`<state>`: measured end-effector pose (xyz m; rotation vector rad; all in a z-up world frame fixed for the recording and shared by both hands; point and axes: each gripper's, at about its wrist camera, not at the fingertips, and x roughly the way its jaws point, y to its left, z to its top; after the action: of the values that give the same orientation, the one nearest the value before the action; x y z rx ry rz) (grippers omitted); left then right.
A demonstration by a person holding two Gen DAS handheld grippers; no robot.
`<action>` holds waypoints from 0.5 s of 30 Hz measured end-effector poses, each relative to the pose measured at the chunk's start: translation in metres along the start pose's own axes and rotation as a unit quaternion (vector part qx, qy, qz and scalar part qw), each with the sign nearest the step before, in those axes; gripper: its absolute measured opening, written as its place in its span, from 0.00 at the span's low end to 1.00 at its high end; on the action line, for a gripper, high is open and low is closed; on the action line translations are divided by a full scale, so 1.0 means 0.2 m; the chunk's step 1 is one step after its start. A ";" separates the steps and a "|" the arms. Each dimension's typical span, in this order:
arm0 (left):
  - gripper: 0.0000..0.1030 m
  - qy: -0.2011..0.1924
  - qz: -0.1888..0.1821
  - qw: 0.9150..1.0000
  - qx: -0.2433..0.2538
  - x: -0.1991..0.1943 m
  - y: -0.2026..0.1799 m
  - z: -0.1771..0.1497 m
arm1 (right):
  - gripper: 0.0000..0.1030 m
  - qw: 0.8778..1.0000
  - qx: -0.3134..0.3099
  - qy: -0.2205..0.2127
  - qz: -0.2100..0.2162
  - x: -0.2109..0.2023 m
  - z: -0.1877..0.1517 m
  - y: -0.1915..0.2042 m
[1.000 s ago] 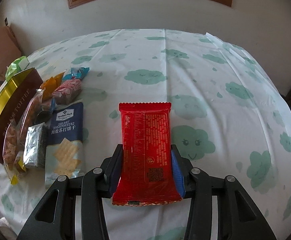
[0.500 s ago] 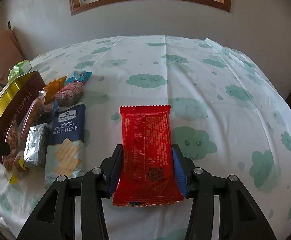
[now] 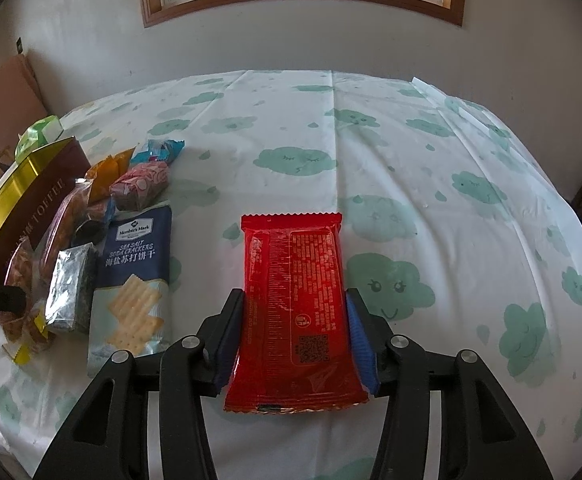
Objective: Organize snacks
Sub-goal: 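Grasp the clear peanut snack bag with the left tool while the right tool holds the red bar, then carry the peanut bag into the gold tin and open the left tool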
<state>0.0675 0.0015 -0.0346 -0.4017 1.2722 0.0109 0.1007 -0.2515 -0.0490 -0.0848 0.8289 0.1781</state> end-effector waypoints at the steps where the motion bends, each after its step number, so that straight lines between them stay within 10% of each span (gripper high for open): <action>1: 0.31 -0.002 0.001 1.000 0.004 -0.01 0.00 0.00 | 0.50 1.000 0.000 0.000 0.000 0.00 0.00 0.00; 15: 0.31 -0.043 -0.009 0.997 0.057 -0.24 -0.01 -0.03 | 0.50 1.000 -0.002 0.000 -0.002 0.01 0.00 0.00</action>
<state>0.0472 0.0086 0.0089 -0.3112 1.1778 -0.0592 0.1014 -0.2507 -0.0496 -0.0905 0.8291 0.1764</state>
